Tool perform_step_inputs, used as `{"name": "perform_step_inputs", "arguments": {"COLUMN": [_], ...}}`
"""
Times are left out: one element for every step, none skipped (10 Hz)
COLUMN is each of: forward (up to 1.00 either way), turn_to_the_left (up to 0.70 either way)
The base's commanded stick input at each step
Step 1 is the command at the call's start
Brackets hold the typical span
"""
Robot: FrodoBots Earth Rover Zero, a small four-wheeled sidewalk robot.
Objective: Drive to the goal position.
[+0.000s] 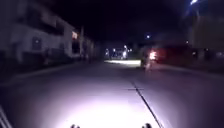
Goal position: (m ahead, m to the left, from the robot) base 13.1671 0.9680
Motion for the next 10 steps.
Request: {"name": "perform_step_inputs", "arguments": {"forward": [0.85, 0.85, 0.85, 0.85, 0.85, 0.85, 0.85, 0.85, 0.85, 0.85], "turn_to_the_left": [0.0, 0.0, 0.0, 0.0, 0.0, 0.0, 0.0, 0.0, 0.0, 0.0]}}
